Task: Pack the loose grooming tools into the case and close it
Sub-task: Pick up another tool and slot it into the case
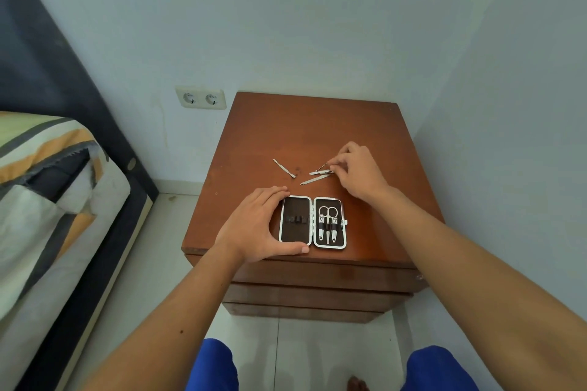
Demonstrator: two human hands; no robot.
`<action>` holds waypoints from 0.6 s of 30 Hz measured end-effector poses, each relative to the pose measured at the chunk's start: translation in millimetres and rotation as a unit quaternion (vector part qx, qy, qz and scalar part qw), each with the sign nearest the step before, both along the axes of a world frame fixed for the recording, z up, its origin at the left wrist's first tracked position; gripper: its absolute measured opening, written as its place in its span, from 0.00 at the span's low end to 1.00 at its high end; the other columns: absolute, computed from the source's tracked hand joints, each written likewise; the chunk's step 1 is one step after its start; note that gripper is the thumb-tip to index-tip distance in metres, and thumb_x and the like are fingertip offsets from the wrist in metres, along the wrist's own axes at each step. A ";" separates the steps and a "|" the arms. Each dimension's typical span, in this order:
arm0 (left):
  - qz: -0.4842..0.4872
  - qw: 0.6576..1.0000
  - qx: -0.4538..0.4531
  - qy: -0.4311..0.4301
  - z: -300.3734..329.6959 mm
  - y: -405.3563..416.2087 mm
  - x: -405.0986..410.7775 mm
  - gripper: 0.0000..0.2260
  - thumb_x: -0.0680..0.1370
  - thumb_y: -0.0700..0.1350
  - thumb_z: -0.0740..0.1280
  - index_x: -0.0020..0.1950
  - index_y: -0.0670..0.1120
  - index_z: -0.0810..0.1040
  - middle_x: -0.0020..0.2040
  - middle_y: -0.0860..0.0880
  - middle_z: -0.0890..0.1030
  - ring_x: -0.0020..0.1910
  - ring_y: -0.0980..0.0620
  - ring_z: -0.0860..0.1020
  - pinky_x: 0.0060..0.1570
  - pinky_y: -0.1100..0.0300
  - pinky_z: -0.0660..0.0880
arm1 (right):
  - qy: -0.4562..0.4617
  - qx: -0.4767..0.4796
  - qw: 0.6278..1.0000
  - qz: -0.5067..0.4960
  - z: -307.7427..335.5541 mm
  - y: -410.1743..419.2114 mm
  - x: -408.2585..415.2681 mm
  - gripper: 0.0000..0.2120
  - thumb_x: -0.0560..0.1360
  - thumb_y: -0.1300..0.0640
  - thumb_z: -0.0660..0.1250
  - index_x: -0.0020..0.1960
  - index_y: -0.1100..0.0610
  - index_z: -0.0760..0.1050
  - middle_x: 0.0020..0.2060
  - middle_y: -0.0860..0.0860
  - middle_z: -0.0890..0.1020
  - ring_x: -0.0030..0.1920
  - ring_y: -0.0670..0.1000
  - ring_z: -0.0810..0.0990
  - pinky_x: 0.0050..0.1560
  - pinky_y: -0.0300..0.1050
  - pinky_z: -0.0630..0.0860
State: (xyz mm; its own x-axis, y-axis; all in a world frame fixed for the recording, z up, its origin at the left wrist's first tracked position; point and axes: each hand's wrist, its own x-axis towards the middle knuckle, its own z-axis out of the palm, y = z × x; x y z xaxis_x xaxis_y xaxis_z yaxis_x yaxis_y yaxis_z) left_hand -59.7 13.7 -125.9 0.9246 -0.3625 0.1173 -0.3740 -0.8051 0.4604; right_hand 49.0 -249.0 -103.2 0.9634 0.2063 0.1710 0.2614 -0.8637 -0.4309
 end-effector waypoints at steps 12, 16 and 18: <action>-0.003 1.000 -0.001 -0.001 -2.8 -0.8 1.0 0.55 0.64 0.82 0.69 0.81 0.51 0.66 0.81 0.56 0.67 0.79 0.56 0.63 0.79 0.56 0.59 | 0.088 0.078 0.993 -0.001 13.0 -14.9 -9.9 0.07 0.74 0.58 0.78 0.47 0.47 0.84 0.39 0.43 0.84 0.41 0.46 0.80 0.49 0.43 0.75; -0.003 1.000 0.003 0.000 -1.9 -0.7 0.8 0.54 0.64 0.82 0.69 0.82 0.52 0.65 0.81 0.56 0.66 0.79 0.56 0.62 0.78 0.57 0.59 | 0.144 0.173 0.974 0.035 23.1 -8.7 -22.5 0.22 0.75 0.63 0.77 0.64 0.44 0.80 0.41 0.47 0.83 0.40 0.47 0.79 0.49 0.43 0.78; -0.002 1.000 0.005 -0.003 -1.6 -0.8 0.4 0.54 0.64 0.82 0.69 0.82 0.52 0.64 0.81 0.56 0.66 0.78 0.57 0.62 0.78 0.58 0.58 | 0.176 0.205 0.961 0.059 26.9 -3.0 -28.5 0.27 0.75 0.64 0.76 0.68 0.41 0.77 0.42 0.49 0.83 0.42 0.49 0.80 0.52 0.47 0.81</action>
State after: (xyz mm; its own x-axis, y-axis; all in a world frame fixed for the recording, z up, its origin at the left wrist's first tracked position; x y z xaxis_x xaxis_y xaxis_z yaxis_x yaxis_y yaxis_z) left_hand -59.3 12.9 -127.5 0.9224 -0.3673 0.1194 -0.3800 -0.8079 0.4504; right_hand 20.5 -252.0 -76.2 0.9505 0.3024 -0.0719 0.1219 -0.5756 -0.8086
